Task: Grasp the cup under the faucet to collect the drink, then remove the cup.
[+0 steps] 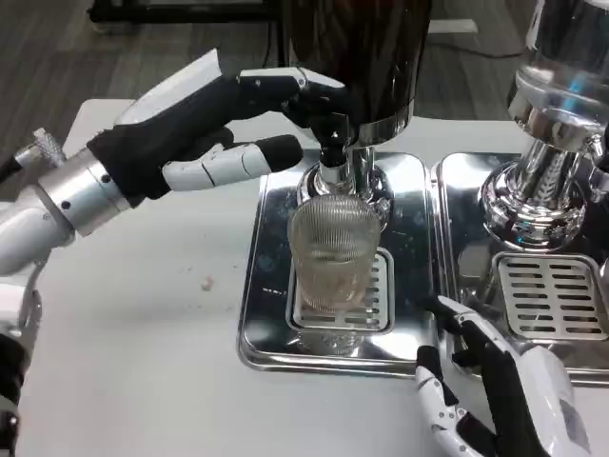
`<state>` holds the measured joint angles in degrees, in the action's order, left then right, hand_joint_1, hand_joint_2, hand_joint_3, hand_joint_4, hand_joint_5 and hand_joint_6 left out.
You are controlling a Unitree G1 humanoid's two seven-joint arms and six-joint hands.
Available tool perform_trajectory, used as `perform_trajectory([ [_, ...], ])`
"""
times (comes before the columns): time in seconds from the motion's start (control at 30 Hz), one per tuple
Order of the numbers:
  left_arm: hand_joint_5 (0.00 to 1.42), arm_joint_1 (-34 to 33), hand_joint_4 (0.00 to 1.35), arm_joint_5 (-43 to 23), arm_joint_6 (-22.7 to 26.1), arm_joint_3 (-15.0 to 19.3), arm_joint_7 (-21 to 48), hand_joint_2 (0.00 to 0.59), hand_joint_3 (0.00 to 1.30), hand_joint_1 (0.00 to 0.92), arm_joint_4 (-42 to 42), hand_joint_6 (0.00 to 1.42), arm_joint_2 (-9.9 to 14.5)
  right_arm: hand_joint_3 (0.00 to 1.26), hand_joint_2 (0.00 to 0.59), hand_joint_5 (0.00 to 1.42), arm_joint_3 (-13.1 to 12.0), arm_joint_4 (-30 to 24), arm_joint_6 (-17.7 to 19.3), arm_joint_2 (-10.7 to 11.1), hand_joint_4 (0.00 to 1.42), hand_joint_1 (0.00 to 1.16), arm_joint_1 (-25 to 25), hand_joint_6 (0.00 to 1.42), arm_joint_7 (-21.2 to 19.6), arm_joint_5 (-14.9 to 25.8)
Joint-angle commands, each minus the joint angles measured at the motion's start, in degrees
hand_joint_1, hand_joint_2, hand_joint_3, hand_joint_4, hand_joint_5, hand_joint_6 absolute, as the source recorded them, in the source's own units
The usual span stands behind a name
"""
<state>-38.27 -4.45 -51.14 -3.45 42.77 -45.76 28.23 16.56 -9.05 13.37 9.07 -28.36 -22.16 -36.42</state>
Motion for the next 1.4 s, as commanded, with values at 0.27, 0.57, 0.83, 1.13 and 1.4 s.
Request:
perform_trajectory([
  [0.27, 0.39, 0.67, 0.36, -0.20, -2.65, 0.58, 1.66, 0.078, 0.35, 0.000, 1.87, 0.35, 1.70, 0.29, 0.484, 0.26, -0.10, 0.98, 0.99, -0.27, 0.23, 0.45, 0.37, 0.42, -0.14, 1.23],
  [0.57, 0.40, 1.62, 0.36, 3.10, -6.89, -0.38, -0.30, 0.078, 0.35, 0.000, 2.02, 0.35, 2.49, 0.29, 0.484, 0.26, -0.31, 0.58, 0.79, -0.14, 0.23, 0.45, 0.09, 0.42, 0.07, 1.43],
  [0.83, 0.40, 2.98, 0.36, 2.75, -6.13, -0.91, -0.61, 0.078, 0.35, 0.000, 3.46, 0.35, 2.46, 0.29, 0.484, 0.26, -0.50, 0.00, 0.68, -0.11, 0.23, 0.45, -0.20, 0.42, 0.37, 1.98],
  [1.13, 0.40, 3.76, 0.36, 3.01, -5.78, -1.16, -0.96, 0.078, 0.35, 0.000, 4.34, 0.35, 2.62, 0.27, 0.422, 0.27, -2.11, -0.53, -0.25, -1.65, 0.23, 0.49, 1.33, 0.42, 1.52, 5.50],
  [1.4, 0.40, 4.06, 0.36, 3.04, -5.31, -1.39, -0.98, 0.078, 0.35, 0.000, 4.61, 0.35, 2.58, 0.08, 0.250, 0.24, -3.83, -2.63, -4.00, -2.22, 0.11, 0.47, 5.15, 0.42, 8.26, 9.32],
])
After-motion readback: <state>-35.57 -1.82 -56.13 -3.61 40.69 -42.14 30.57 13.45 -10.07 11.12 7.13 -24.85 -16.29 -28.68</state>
